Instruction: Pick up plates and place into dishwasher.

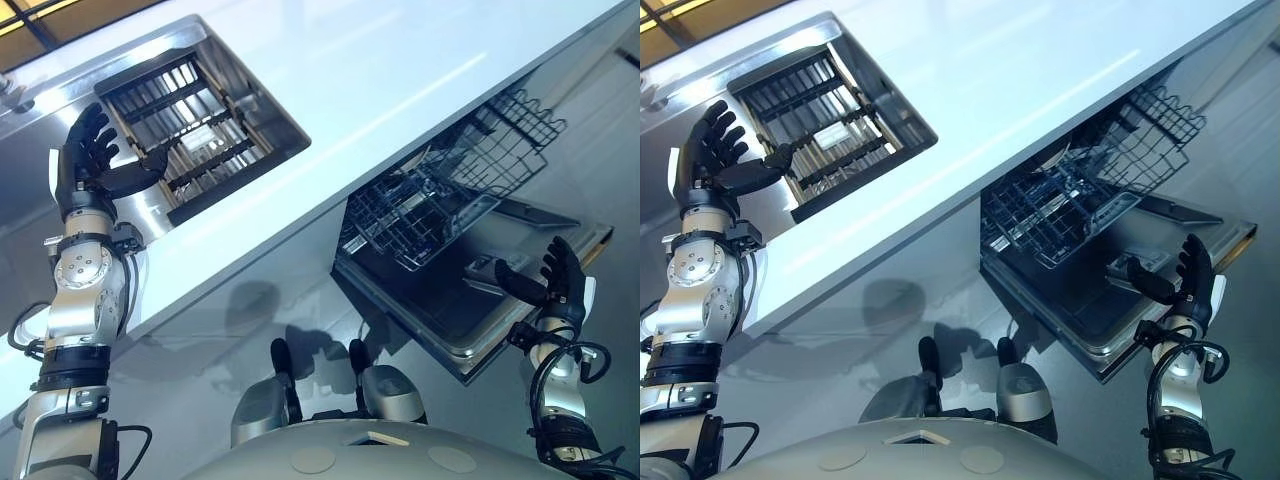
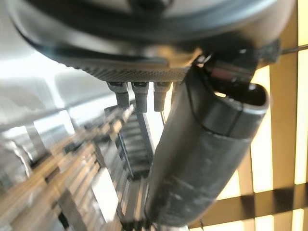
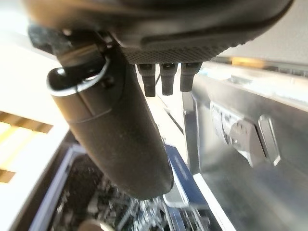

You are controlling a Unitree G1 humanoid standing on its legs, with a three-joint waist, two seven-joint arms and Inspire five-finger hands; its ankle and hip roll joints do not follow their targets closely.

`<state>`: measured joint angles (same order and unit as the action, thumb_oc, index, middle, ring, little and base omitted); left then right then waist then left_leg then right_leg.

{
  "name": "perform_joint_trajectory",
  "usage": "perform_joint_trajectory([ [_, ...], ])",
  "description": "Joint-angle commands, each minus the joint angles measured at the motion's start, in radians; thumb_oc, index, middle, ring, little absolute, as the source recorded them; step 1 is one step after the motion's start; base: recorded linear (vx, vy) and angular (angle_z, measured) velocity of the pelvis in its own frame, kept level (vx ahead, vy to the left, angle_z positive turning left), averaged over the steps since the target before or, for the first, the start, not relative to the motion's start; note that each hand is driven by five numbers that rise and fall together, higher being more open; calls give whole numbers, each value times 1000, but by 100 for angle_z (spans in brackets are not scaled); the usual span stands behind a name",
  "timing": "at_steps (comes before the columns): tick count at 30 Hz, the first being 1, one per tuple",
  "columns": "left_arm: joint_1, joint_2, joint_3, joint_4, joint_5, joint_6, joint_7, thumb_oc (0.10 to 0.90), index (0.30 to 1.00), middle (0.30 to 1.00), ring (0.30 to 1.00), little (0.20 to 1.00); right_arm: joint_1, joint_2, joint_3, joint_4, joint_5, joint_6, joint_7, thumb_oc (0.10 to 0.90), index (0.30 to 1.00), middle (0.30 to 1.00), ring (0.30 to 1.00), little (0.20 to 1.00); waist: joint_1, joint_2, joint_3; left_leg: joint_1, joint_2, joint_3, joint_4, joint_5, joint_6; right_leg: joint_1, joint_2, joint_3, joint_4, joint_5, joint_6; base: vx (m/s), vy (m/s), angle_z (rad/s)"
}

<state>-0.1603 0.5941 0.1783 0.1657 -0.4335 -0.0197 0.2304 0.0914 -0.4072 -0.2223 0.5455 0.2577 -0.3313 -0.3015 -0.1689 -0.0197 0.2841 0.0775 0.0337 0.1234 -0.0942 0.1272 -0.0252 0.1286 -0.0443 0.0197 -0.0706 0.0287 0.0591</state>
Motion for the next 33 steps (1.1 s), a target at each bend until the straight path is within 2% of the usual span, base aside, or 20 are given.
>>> perform_joint_trajectory([
  [1,-14,-20,-28,15,7,-60,15,800,900,900,900,900,-25,-59,-48,-81,79,-111,-41,800,900,900,900,900,4,39,-92,43,-89,29,17,-163,54,-103,61,-36,100,-27,54,14,-23,-5],
  [7,-6,-12,-21,10,-1,-44,23,800,900,900,900,900,-29,-50,-45,-76,77,-94,-10,800,900,900,900,900,12,42,-102,49,-88,25,16,-166,56,-95,61,-45,98,-29,54,16,-18,-4],
  [10,4,-10,-18,20,-1,-54,17,800,900,900,900,900,-41,-36,-39,-68,184,-49,-47,800,900,900,900,900,21,43,-107,50,-90,17,16,-165,57,-90,63,-48,98,-33,50,0,0,0],
  [12,8,-5,-18,37,-3,-67,14,800,900,900,900,900,-57,-26,-60,-20,300,-24,-127,800,900,900,900,900,29,43,-113,50,-88,13,15,-166,56,-86,63,-53,99,-36,49,0,0,0],
  [13,9,-2,-19,43,-7,-71,14,800,900,900,900,900,-65,-24,-75,3,339,-27,-168,800,900,900,900,900,32,44,-117,50,-87,12,14,-165,55,-85,64,-56,99,-38,48,0,0,0],
  [14,11,3,-23,45,-12,-72,18,800,900,900,900,900,-72,-21,-93,18,353,-58,-239,800,900,900,900,900,37,46,-119,48,-86,9,15,-164,54,-84,64,-60,102,-41,47,0,0,0],
  [17,16,7,-40,39,-22,-72,37,800,900,900,900,900,-90,-20,-130,30,274,-104,-436,800,900,900,900,900,46,54,-121,48,-84,0,17,-162,56,-84,66,-68,118,-49,43,6,-7,1],
  [20,29,4,-51,22,-24,-65,58,800,900,900,900,900,-94,-13,-150,14,171,-90,-603,800,900,900,900,900,51,65,-121,48,-83,-11,20,-160,58,-85,69,-71,135,-59,38,18,-5,4],
  [23,40,0,-48,9,-24,-59,72,800,900,900,900,900,-80,10,-167,34,141,-96,-691,800,900,900,900,900,50,75,-121,44,-83,-16,23,-160,59,-91,69,-73,149,-68,33,6,4,3],
  [26,41,5,-45,5,-29,-53,77,800,900,900,900,900,-67,29,-176,86,203,-104,-646,800,900,900,900,900,48,81,-120,40,-82,-18,27,-159,59,-96,68,-76,160,-75,32,-11,-6,1],
  [27,39,11,-43,0,-29,-46,81,800,900,900,900,900,-58,49,-172,134,336,-92,-479,800,900,900,900,900,48,84,-117,29,-79,-16,34,-152,57,-107,67,-79,168,-69,28,-31,-30,1],
  [29,29,22,-32,-10,-33,-29,80,800,900,900,900,900,-50,68,-151,195,537,-46,-218,800,900,900,900,900,48,84,-112,24,-80,-19,40,-154,58,-111,64,-83,171,-72,25,4,-48,3],
  [31,23,27,-19,-8,-32,-26,69,800,900,900,900,900,-43,80,-128,237,662,-29,-47,800,900,900,900,900,48,82,-108,21,-81,-25,50,-165,58,-111,61,-83,176,-84,24,26,-70,7],
  [33,11,24,-9,12,-25,-56,54,800,900,900,900,900,-34,89,-104,275,752,-30,65,800,900,900,900,900,47,81,-98,3,-80,-22,73,-167,56,-125,58,-83,188,-84,23,-17,-79,11],
])
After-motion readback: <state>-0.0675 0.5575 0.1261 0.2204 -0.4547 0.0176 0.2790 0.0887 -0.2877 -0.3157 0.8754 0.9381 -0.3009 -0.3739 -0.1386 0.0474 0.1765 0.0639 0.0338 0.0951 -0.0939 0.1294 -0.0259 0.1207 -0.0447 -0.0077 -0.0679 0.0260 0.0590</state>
